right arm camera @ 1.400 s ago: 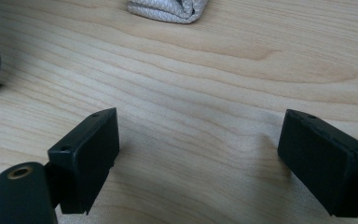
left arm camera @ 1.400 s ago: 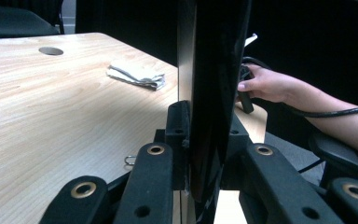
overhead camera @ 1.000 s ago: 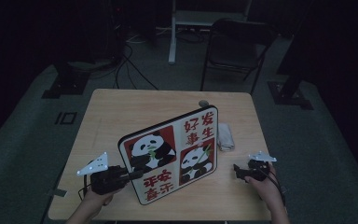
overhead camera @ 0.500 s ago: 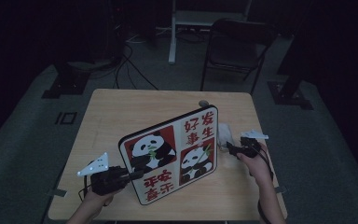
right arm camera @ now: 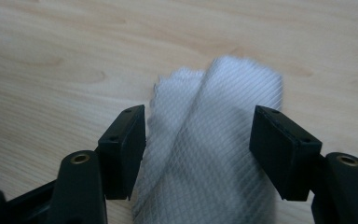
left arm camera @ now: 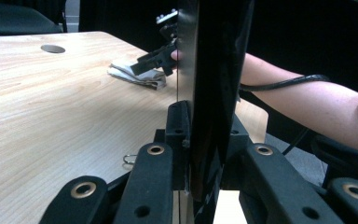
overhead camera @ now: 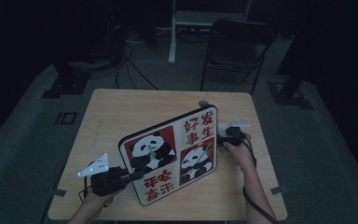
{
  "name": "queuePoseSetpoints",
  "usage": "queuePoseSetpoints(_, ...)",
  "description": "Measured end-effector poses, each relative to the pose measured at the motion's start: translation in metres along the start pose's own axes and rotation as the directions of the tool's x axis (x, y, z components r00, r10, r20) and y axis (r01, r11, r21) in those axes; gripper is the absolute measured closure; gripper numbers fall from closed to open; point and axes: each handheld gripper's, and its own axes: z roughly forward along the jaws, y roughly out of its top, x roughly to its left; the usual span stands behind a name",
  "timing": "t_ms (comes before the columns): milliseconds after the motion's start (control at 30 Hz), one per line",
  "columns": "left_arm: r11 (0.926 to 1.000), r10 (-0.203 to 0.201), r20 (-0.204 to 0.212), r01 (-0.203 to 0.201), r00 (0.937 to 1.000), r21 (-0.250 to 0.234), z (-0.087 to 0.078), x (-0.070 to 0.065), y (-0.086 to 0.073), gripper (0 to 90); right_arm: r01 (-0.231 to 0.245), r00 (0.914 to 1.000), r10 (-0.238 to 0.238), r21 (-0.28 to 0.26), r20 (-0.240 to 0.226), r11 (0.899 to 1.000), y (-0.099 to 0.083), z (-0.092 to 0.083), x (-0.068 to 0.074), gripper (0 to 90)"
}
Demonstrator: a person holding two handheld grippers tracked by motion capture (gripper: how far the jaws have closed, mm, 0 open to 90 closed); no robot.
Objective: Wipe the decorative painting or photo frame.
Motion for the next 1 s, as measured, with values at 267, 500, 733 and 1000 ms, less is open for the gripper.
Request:
queuePoseSetpoints(267,0.9999,-0.013,-0.009,0.013,0.9999,-0.006,0.000,-0.003,-0.001,79.5,0.053,0.9967,-0.057,0.065,0.058,0.996,-0.005,0.006,0.000,68.3)
queuePoseSetpoints(500,0.9999,-0.014,-0.011,0.014,0.9998,-0.006,0.001,-0.003,-0.001,79.5,-0.032,0.9971,0.027,0.066,0.071,0.997,-0.003,0.001,-0.006,79.5)
queuePoseSetpoints(733,0.9999,-0.015,-0.011,0.015,0.9998,-0.006,0.001,-0.003,-0.001,79.5,-0.071,0.9967,0.070,0.023,0.042,0.997,0.003,-0.026,-0.012,80.3)
queuePoseSetpoints(1000,0.9998,-0.016,-0.016,0.016,0.9997,-0.007,0.002,-0.004,-0.001,79.6,-0.107,0.9942,0.105,-0.123,-0.025,0.987,0.005,-0.080,-0.013,80.3)
